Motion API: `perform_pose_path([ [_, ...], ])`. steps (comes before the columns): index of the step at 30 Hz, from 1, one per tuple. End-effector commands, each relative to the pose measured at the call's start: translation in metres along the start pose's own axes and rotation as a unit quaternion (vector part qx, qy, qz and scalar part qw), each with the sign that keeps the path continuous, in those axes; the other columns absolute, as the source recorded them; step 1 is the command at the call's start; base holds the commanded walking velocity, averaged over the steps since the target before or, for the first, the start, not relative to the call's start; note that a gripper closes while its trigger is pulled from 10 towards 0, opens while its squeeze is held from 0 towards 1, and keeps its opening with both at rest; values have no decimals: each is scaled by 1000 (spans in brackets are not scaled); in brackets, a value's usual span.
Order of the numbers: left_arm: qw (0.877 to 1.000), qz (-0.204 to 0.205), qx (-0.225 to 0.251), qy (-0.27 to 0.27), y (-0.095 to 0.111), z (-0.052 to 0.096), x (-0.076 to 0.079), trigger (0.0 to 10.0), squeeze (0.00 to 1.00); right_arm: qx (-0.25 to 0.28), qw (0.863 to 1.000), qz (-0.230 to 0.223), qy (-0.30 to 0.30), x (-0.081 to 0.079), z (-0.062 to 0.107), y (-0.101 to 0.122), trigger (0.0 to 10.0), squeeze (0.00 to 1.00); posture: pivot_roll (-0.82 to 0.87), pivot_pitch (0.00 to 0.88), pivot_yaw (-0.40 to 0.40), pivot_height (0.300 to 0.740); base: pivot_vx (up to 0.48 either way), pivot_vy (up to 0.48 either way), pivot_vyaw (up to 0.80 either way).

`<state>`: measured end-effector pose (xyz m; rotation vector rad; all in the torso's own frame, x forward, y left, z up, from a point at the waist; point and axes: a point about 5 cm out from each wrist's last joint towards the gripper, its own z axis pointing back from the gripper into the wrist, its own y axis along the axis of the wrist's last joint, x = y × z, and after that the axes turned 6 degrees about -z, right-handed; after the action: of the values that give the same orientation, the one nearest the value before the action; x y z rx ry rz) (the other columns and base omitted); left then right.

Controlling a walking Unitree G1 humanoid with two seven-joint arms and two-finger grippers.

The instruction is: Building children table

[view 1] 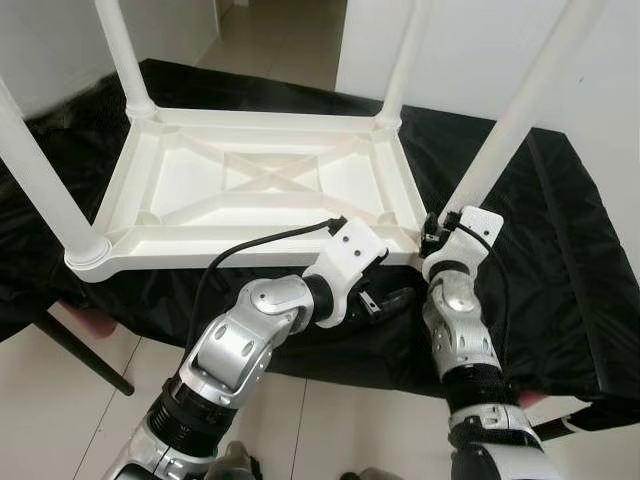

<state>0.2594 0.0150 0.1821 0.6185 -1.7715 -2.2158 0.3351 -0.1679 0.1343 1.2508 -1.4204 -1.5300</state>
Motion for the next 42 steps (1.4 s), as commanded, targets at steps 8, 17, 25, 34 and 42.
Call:
perform_pose_path([
  [8, 1000, -2, 2, 5, 1, -1, 3, 10000, 0, -21, 999, 18, -16, 19, 7, -4, 10000, 1000, 57, 1, -63, 740, 0, 0, 0],
  [17, 1000, 0, 0, 12, -1, -1, 3, 10000, 0, -18, 997, -4, 75, 23, 2, -1, 10000, 1000, 59, 1, -73, 740, 0, 0, 0],
  [25, 1000, -2, -1, 18, -2, 1, 0, 10000, 0, -24, 981, 36, 188, 38, -6, 1, 10000, 0, 58, 8, -71, 740, 0, 0, 0],
  [34, 1000, -8, -1, 23, 0, 2, -3, 10000, 0, -50, 953, 45, 295, 51, -15, 0, 10000, 0, 59, 14, -59, 740, 0, 0, 0],
  [42, 1000, -11, 0, 25, 1, 2, -7, 10000, 0, -88, 923, 28, 374, 51, -23, -5, 10000, 0, 58, 13, -49, 740, 0, 0, 0],
])
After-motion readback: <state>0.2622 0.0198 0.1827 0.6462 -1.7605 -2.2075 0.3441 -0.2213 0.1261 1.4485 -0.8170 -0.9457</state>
